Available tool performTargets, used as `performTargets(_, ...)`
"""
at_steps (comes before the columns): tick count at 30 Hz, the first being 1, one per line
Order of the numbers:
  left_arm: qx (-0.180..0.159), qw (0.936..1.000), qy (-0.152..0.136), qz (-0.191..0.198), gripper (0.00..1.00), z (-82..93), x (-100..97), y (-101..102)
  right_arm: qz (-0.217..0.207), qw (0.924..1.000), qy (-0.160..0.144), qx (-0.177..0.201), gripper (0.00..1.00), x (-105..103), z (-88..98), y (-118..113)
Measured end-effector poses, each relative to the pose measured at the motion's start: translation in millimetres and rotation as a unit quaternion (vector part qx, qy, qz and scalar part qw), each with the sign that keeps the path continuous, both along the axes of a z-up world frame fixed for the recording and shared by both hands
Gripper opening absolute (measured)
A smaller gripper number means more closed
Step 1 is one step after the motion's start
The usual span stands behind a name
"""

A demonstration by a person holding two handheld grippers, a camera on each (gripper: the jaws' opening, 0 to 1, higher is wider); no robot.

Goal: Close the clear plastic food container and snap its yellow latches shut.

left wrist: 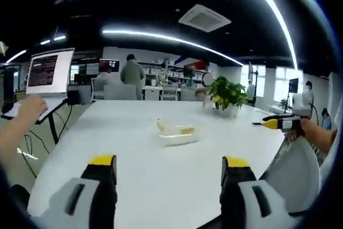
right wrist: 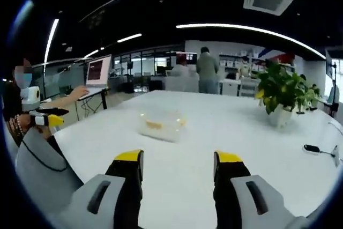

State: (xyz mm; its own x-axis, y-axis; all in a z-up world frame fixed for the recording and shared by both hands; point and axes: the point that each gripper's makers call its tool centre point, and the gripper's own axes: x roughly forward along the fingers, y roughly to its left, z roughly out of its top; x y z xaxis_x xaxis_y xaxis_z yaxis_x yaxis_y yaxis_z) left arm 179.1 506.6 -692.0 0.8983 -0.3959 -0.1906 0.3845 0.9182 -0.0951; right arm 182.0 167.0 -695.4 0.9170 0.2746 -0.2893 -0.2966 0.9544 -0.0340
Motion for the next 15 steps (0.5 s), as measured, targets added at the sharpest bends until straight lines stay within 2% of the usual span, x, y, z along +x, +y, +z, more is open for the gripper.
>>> performTargets(3,-0.008,0.9998,-0.011,0.018,0.76,3.7,-0.9,2,0.013,0.9999,-0.003,0.009,0.51,-4,1.1,6)
performTargets(4,-0.009,0.9996,-0.014,0.024,0.77,3.2,-0.9,3,0.025,0.9993,-0.009,0.026,0.53,-7,3.3,12)
performTargets(6,0.009,0.9994,-0.009,0.033,0.78,-3.7,-1.5,4,0.025,0.9991,-0.01,0.031,0.56,-10,3.9,13)
performTargets(7,0.034,0.9986,-0.008,0.038,0.78,-8.3,-1.8,5,0.021,0.9992,-0.011,0.032,0.56,-11,3.4,12)
performTargets(10,0.077,0.9967,-0.015,0.022,0.78,-11.3,-0.9,-1,0.008,0.9989,-0.006,0.045,0.56,-11,-3.7,10)
performTargets(13,0.071,0.9973,-0.012,0.015,0.77,-12.6,-1.6,-4,0.004,0.9987,0.01,0.049,0.55,-18,-16.0,10)
performTargets(15,0.056,0.9983,-0.005,0.015,0.76,-13.7,-1.1,-4,0.006,0.9971,0.026,0.071,0.55,-25,-23.9,14)
